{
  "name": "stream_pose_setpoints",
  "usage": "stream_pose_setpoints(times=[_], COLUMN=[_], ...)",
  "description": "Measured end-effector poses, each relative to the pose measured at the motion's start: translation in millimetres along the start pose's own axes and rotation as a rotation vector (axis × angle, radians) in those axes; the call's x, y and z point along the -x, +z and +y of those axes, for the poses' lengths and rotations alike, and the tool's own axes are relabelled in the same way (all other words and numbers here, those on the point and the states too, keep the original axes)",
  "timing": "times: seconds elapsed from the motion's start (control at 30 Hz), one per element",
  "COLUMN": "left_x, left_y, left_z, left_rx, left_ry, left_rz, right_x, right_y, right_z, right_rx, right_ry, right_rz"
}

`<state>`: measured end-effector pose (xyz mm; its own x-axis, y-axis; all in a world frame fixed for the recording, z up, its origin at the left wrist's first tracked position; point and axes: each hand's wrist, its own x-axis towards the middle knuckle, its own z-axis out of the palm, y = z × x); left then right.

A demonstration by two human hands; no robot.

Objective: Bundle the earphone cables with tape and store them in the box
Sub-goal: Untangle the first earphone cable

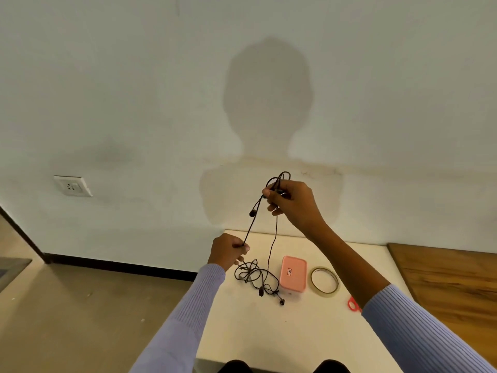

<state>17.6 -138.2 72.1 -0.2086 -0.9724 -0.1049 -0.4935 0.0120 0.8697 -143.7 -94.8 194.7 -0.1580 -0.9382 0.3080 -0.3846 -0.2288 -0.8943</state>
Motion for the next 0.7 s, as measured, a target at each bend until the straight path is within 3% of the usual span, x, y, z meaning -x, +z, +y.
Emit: stream_pose_setpoints(times=[0.07, 0.27, 0.43, 0.6, 0.7], left_x=[-0.9, -3.2, -4.6, -4.6, -0.6], left_y=[-0.3, 3.2, -2.5, -8.8, -9.3], left_z=[-6.7, 4.0, 19.3, 33.6, 38.8], left_rx=[-0.052, -0.254, -0.028, 0.147, 0.172], left_ry=[-0.038, 0.072, 0.071, 0.038, -0.003], left_rz=[-0.01, -0.176, -0.246, -0.097, -0.129], right_x=[0.6, 2.7, 4.6, 5.5, 6.6], right_y=[-3.9, -4.9, -7.7, -10.3, -10.5], right_z=[3.9, 18.0, 28.3, 32.6, 32.8], right_rx=[0.014, 0.104, 0.146, 0.154, 0.123], right_ry=[0.012, 0.093, 0.128, 0.165, 0.176], right_rz=[0.001, -0.063, -0.054, -0.1, -0.103])
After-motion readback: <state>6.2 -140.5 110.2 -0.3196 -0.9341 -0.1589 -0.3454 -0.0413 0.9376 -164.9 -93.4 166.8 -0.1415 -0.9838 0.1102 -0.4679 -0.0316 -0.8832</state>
